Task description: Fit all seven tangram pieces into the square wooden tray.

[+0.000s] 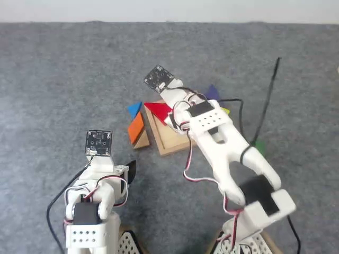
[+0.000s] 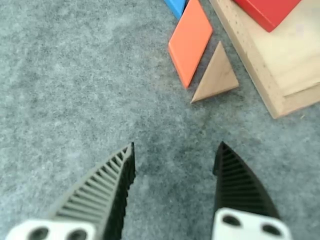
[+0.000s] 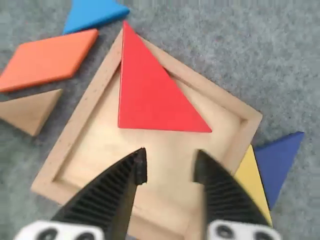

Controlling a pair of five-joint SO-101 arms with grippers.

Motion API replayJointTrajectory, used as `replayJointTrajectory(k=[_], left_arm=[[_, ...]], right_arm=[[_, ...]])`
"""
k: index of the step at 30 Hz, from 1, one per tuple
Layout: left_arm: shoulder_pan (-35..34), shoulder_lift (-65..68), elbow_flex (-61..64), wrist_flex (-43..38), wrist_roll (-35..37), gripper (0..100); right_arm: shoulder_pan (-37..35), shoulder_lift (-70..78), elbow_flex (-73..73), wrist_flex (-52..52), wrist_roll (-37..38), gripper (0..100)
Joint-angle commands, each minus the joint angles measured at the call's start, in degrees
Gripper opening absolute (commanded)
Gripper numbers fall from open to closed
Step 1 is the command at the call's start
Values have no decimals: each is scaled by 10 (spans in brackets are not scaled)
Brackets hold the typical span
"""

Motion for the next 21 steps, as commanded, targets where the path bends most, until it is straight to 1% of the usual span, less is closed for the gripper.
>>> replayJointTrajectory(k=[1, 6, 11, 17, 21], left_arm=[[0, -6, -4, 4, -4, 245], [0, -6, -4, 4, -4, 245], [0, -6, -4, 4, -4, 245], [0, -6, -4, 4, -4, 245], [0, -6, -4, 4, -4, 245]], right_arm=[[-5, 27, -67, -15, 2, 364], [-51, 92, -107, -20, -1, 331], [-58, 154, -167, -15, -1, 332], [-29, 225, -222, -11, 1, 330], [15, 227, -263, 43, 2, 330]])
